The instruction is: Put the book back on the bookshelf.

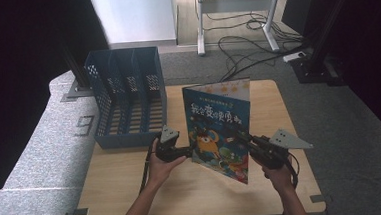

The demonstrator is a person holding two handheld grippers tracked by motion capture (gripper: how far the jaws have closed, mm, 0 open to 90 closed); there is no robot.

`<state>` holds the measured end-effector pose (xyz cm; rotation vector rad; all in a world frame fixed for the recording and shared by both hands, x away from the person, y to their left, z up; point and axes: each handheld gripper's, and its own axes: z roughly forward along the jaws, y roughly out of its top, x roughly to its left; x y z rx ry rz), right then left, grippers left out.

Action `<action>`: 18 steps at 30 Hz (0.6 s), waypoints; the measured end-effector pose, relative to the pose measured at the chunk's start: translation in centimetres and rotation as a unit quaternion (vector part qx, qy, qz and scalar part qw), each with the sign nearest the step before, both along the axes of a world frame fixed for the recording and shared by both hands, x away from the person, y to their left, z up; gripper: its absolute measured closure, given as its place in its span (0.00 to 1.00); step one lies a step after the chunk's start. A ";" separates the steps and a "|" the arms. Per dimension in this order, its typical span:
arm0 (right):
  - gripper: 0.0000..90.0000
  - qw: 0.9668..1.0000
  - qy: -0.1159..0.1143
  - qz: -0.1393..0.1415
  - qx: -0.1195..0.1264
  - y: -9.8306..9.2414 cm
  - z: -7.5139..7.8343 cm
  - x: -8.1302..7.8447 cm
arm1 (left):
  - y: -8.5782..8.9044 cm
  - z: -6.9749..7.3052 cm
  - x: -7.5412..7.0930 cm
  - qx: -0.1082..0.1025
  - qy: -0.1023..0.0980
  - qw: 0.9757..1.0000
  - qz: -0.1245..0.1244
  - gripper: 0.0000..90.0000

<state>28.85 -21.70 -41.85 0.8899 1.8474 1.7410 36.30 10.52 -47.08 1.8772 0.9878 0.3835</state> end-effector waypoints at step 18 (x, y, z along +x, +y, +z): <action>0.89 1.000 0.007 0.001 0.003 -0.7 -0.5 0.0 | -0.9 2.3 1.2 -0.025 -0.006 0.999 -0.037 0.26</action>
